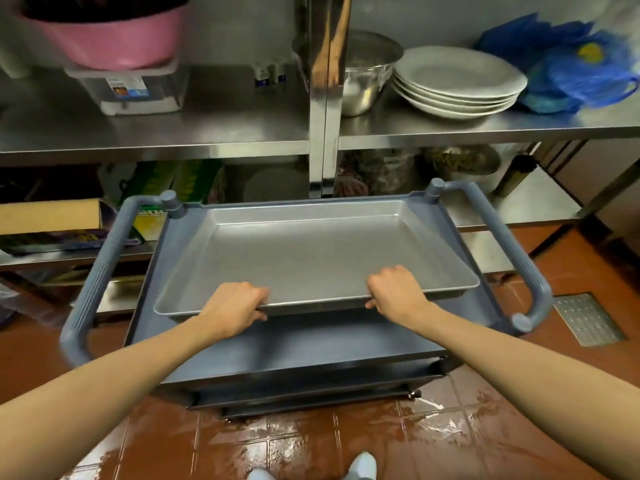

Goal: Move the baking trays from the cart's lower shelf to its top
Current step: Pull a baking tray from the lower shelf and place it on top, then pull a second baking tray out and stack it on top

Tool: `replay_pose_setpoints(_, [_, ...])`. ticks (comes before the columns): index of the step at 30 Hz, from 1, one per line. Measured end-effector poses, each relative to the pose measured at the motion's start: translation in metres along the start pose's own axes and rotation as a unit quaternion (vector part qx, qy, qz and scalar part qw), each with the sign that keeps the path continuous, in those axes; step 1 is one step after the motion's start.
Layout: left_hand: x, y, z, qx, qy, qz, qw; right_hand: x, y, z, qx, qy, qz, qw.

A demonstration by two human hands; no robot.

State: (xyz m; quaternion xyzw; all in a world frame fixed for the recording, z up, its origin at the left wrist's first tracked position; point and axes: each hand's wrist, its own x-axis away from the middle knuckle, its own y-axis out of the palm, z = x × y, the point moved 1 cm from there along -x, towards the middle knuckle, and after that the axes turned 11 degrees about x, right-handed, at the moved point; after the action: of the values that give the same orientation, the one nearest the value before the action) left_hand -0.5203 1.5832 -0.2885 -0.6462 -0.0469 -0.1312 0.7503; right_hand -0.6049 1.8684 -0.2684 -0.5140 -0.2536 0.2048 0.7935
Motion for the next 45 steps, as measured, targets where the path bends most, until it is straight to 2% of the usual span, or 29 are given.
replay_pose_setpoints(4, [-0.009, 0.048, 0.009, -0.012, -0.027, -0.063, 0.998, -0.005, 0.037, -0.021, -0.023, 0.032, -0.079, 0.996])
replay_pose_setpoints(8, [-0.007, 0.082, 0.012, -0.030, -0.056, -0.061, 0.996, -0.005, 0.071, -0.040, -0.024, 0.070, -0.126, 0.989])
replay_pose_setpoints(12, [0.002, 0.112, 0.017, 0.035, -0.129, -0.046, 0.990, -0.001, 0.094, -0.053, -0.053, 0.103, -0.142, 0.983])
replay_pose_setpoints(14, [-0.001, 0.115, 0.015, 0.077, -0.135, -0.049, 0.987, -0.004, 0.094, -0.054, -0.071, 0.098, -0.163, 0.979])
replay_pose_setpoints(16, [-0.009, 0.106, 0.012, 0.192, -0.119, -0.067, 0.972, -0.013, 0.086, -0.050, -0.126, 0.086, -0.202, 0.967])
replay_pose_setpoints(18, [-0.016, 0.090, 0.015, 0.323, -0.104, -0.066, 0.938, -0.024, 0.071, -0.045, -0.241, 0.081, -0.226, 0.940])
replay_pose_setpoints(21, [-0.024, 0.070, 0.023, 0.437, -0.098, 0.047, 0.893, -0.031, 0.049, -0.042, -0.431, 0.116, -0.128, 0.886])
replay_pose_setpoints(23, [-0.024, 0.065, 0.027, 0.528, -0.109, 0.100, 0.837, -0.028, 0.039, -0.045, -0.537, 0.152, -0.046, 0.829])
replay_pose_setpoints(26, [-0.019, 0.064, 0.029, 0.618, -0.122, 0.142, 0.763, -0.022, 0.030, -0.058, -0.672, 0.201, 0.024, 0.712])
replay_pose_setpoints(28, [-0.012, 0.067, 0.029, 0.645, -0.119, 0.144, 0.741, -0.020, 0.027, -0.068, -0.732, 0.221, 0.051, 0.643])
replay_pose_setpoints(31, [-0.004, 0.078, 0.027, 0.669, -0.098, 0.121, 0.726, -0.015, 0.029, -0.084, -0.779, 0.228, 0.067, 0.580])
replay_pose_setpoints(37, [-0.001, 0.105, 0.021, 0.696, -0.075, 0.110, 0.705, -0.013, 0.058, -0.115, -0.814, 0.205, 0.059, 0.540])
replay_pose_setpoints(41, [0.003, 0.132, 0.032, 0.710, -0.008, 0.138, 0.691, -0.017, 0.084, -0.133, -0.846, 0.116, 0.076, 0.515])
replay_pose_setpoints(45, [0.009, 0.163, 0.049, 0.707, 0.053, 0.174, 0.683, -0.014, 0.108, -0.145, -0.845, 0.033, 0.128, 0.519])
